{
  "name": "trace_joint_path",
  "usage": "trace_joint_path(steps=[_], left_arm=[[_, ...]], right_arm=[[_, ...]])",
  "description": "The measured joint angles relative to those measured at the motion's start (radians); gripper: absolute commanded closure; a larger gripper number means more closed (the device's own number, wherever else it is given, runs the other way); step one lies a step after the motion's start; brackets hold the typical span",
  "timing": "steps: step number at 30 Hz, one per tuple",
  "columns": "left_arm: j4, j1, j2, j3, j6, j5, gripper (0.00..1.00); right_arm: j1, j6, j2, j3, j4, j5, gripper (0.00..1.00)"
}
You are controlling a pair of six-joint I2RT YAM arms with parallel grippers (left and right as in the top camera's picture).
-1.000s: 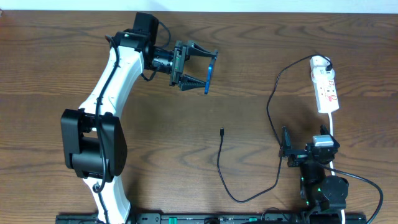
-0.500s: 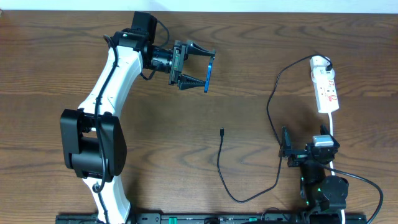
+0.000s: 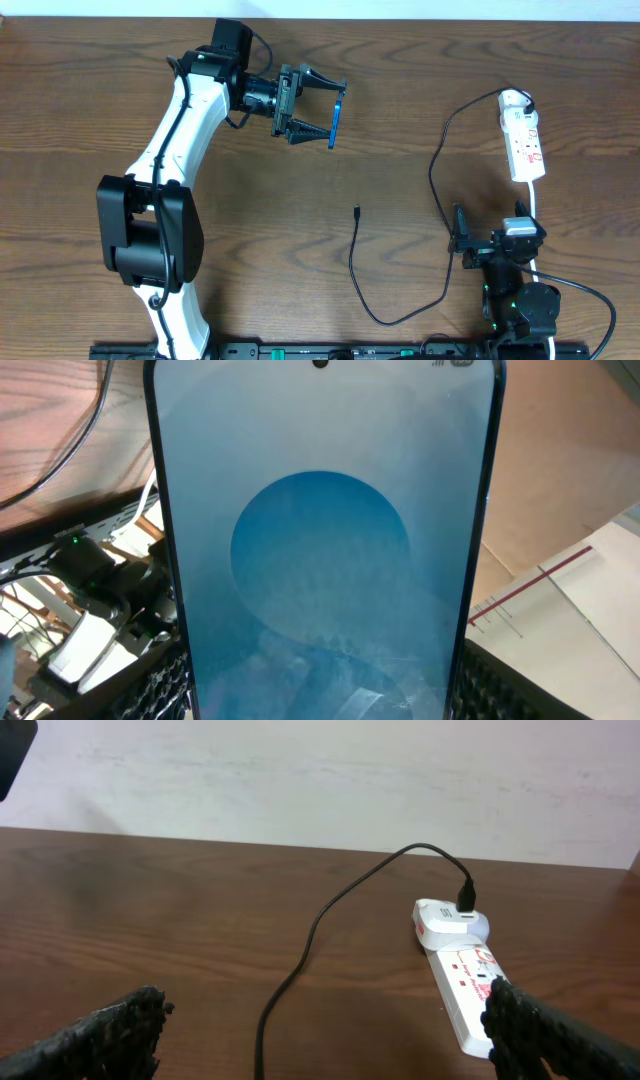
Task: Plug charger to phone and switch on socket
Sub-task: 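Raise the held phone and swing it toward the center, then reach the right gripper to the phone and grasp its edge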
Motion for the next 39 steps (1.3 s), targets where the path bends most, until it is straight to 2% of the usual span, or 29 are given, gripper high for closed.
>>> trace_joint_path(steps=[13,16,20,28,30,33,35,39], left_arm=[[0.000,0.000,0.000,0.000,0.000,0.003,0.37],[0.000,0.000,0.000,0.000,0.000,0.005,0.38],[0.000,0.000,0.000,0.000,-0.003,0.005,0.37],[0.000,0.000,0.000,0.000,-0.003,0.016,0.37],[0.000,0.000,0.000,0.000,-0.003,0.016,0.38],[0.003,0.000,0.000,0.000,-0.003,0.016,0.38],[0.005,0.000,0.000,0.000,-0.003,0.019,0.38],[0.006,0.000,0.000,0.000,-0.003,0.023,0.37]], right_arm=[[0.000,0.000,0.000,0.000,0.000,0.000,0.01],[0.000,0.019,0.000,0.000,0.100,-0.010,0.01],[-0.002,0.143,0.000,0.000,0.187,-0.137,0.01],[-0.002,0.289,0.000,0.001,0.426,-0.319,0.01],[-0.002,0.309,0.001,0.012,0.405,-0.362,0.01],[-0.002,0.309,0.031,0.084,0.285,-0.402,0.01],[-0.002,0.282,0.101,0.220,0.103,-0.422,0.01],[-0.002,0.209,0.312,0.480,-0.147,-0.438,0.01]])
